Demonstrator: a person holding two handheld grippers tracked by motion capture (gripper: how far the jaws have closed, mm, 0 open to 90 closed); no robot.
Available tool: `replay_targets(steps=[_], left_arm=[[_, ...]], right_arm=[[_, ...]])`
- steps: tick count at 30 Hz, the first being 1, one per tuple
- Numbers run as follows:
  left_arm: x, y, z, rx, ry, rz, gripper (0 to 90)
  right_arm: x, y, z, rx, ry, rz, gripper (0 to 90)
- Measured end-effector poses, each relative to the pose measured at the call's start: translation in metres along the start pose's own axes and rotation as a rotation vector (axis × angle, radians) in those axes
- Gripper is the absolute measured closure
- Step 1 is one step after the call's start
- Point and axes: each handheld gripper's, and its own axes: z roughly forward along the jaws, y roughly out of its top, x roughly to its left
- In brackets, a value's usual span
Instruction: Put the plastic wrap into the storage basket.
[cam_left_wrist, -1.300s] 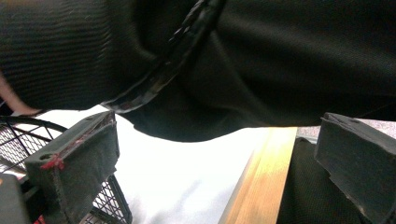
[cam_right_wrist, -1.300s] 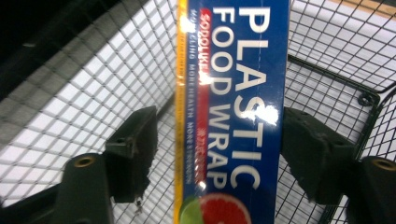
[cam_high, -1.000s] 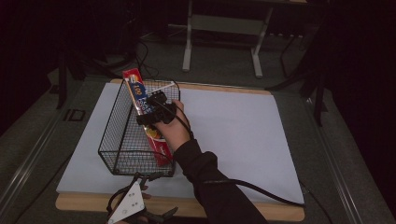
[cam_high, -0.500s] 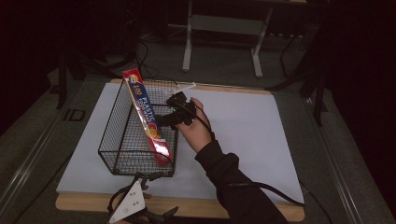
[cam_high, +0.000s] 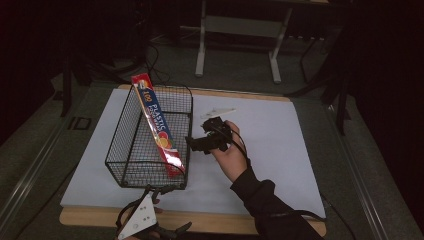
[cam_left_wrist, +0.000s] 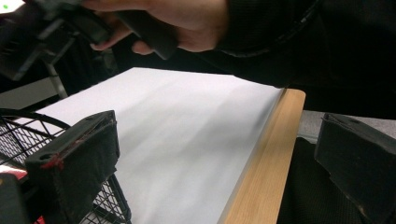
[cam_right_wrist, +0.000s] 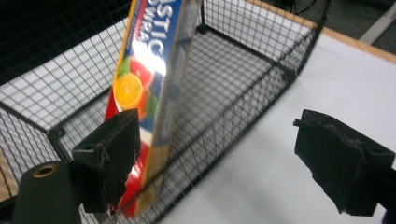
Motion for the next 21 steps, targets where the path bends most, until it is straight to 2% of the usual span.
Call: replay_targets(steps=[3, 5, 9, 18, 21], left_arm=[[0.000, 0.000, 0.000, 0.003, -0.002, 0.001, 0.4], [0.000, 0.000, 0.000, 0.003, -0.001, 0.003, 0.4], [0.000, 0.000, 0.000, 0.002, 0.000, 0.003, 0.4], [0.000, 0.000, 0.001, 0.003, -0.004, 0.000, 0.4], [0.000, 0.000, 0.002, 0.003, -0.009, -0.001, 0.4]], right_arm=[[-0.004, -0.007, -0.005, -0.004, -0.005, 0.006, 14.3], [-0.010, -0.017, -0.013, -0.029, -0.024, 0.017, 14.3], [-0.020, -0.031, -0.023, -0.047, -0.026, 0.030, 14.2], [-0.040, -0.067, -0.045, -0.045, -0.028, 0.060, 14.2], [-0.046, -0.081, -0.052, -0.053, -0.046, 0.065, 13.9]])
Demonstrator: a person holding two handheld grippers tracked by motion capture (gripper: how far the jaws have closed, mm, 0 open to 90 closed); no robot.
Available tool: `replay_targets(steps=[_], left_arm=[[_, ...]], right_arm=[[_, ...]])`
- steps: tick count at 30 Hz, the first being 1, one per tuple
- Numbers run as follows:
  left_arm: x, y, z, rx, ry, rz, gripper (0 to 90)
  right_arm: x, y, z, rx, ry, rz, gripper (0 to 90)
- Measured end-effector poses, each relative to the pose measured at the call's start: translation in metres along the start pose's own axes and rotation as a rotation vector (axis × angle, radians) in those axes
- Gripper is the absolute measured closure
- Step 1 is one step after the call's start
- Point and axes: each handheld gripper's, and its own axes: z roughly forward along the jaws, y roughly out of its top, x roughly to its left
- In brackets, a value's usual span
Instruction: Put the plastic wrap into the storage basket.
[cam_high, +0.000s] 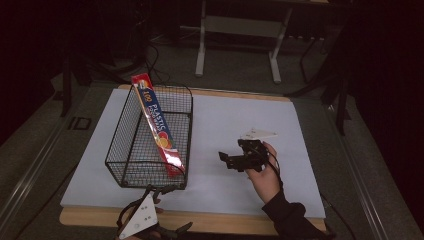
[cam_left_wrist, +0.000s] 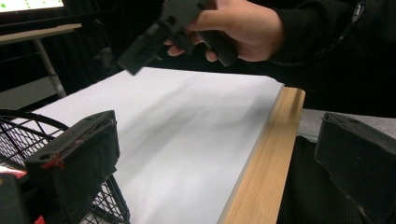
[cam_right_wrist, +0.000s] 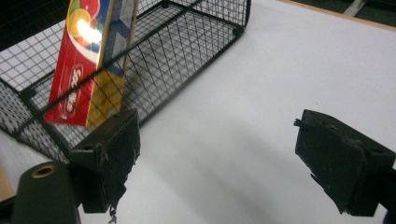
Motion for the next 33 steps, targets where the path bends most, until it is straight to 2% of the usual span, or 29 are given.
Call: replay_targets(steps=[7, 13, 20, 25, 27, 33], left_arm=[[-0.001, 0.000, 0.001, 0.004, -0.003, 0.002, 0.4], [-0.001, -0.001, 0.002, 0.008, -0.006, 0.004, 0.4], [0.000, -0.001, 0.002, 0.009, -0.004, 0.002, 0.4], [-0.001, -0.001, 0.002, 0.008, -0.005, 0.004, 0.4], [-0.001, -0.001, 0.002, 0.008, -0.005, 0.003, 0.4], [-0.001, -0.001, 0.002, 0.008, -0.005, 0.003, 0.4]], right_arm=[[-0.019, -0.026, -0.019, -0.002, -0.010, 0.015, 13.7], [-0.033, -0.040, -0.039, -0.013, -0.019, 0.018, 13.8], [-0.037, -0.063, -0.057, -0.009, -0.034, 0.072, 14.0], [-0.038, -0.082, -0.061, 0.015, -0.025, 0.091, 14.2], [-0.039, -0.089, -0.062, 0.024, -0.018, 0.093, 14.1], [-0.045, -0.104, -0.067, 0.022, -0.032, 0.058, 14.1]])
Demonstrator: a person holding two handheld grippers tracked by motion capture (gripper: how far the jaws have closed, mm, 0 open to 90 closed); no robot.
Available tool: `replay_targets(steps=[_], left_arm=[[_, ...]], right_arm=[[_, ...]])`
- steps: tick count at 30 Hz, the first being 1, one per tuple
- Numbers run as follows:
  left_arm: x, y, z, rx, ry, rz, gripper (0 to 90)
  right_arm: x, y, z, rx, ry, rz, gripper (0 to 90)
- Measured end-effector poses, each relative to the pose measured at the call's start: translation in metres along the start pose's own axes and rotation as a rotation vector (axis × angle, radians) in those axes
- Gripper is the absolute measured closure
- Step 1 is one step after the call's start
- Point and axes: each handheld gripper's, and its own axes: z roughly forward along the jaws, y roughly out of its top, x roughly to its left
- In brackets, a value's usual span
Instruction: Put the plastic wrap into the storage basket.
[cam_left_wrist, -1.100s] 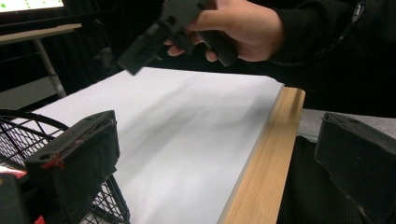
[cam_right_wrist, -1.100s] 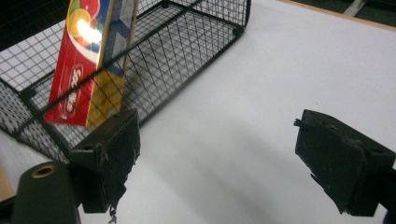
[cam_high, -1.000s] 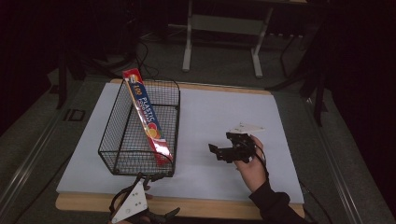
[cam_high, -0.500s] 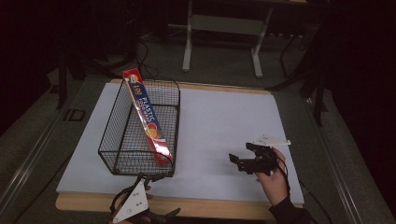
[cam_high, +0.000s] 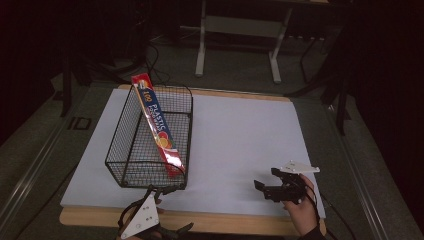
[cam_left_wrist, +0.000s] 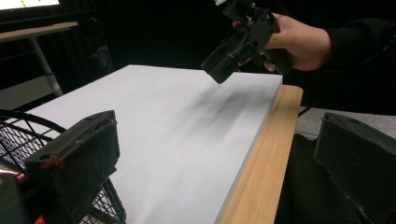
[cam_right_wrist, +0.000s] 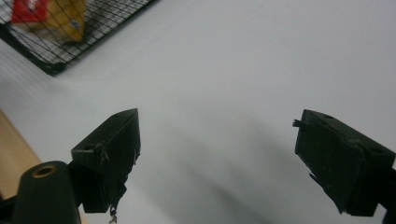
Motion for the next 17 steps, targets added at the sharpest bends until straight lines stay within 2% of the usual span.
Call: replay_targets(steps=[2, 7, 17], left_arm=[[0.000, 0.000, 0.000, 0.000, 0.001, -0.001, 0.4], [0.000, 0.000, -0.001, 0.000, 0.002, 0.002, 0.4], [0.000, 0.000, 0.000, 0.001, 0.002, 0.003, 0.4]], right_arm=[[-0.003, -0.004, -0.001, 0.004, -0.015, 0.001, 14.2], [-0.007, -0.011, -0.001, 0.003, -0.013, 0.005, 14.2], [-0.007, -0.013, 0.007, 0.011, -0.013, -0.021, 14.2]])
